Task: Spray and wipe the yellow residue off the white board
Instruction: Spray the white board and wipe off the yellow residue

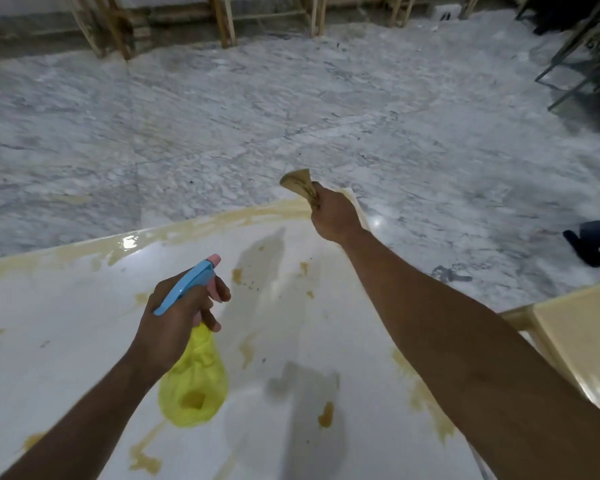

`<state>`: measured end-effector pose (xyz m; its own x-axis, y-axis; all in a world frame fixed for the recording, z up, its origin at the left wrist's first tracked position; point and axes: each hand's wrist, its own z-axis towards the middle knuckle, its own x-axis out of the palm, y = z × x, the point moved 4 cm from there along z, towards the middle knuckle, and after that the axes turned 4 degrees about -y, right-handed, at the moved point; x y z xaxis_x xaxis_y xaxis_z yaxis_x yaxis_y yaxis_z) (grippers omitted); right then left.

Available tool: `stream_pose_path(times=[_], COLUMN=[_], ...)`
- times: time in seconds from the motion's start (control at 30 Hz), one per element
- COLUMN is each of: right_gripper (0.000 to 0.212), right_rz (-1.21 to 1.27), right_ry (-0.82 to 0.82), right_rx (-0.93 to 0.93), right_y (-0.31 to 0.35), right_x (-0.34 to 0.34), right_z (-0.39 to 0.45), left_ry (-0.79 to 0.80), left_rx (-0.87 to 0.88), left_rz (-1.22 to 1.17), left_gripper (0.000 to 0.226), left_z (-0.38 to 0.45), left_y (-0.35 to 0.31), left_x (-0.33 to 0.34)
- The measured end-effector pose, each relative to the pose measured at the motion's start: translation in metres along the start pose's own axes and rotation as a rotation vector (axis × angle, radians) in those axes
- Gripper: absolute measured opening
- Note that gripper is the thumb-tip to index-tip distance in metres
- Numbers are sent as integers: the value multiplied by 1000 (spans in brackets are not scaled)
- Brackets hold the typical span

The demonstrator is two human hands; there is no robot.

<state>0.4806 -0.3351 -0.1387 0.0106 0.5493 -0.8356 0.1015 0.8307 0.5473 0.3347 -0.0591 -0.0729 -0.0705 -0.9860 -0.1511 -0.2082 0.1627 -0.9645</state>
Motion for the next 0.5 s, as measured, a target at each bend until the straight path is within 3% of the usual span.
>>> stream_pose_path(times=[0.13,0.2,0.5], right_gripper=[66,73,69], right_rz=[-361,-355,-450], right_ry=[289,357,161], right_rx=[-165,-161,-232], right_y=[-16,-33,-56], right_x=[57,86,114], right_z=[-8,-25,-69], left_ry=[-24,-16,38], left_rx=[-11,-7,-2], left_rz=[3,8,29], left_gripper=[31,30,37], left_z=[2,3,-3], left_y=[0,3,16], left_x=[8,10,34])
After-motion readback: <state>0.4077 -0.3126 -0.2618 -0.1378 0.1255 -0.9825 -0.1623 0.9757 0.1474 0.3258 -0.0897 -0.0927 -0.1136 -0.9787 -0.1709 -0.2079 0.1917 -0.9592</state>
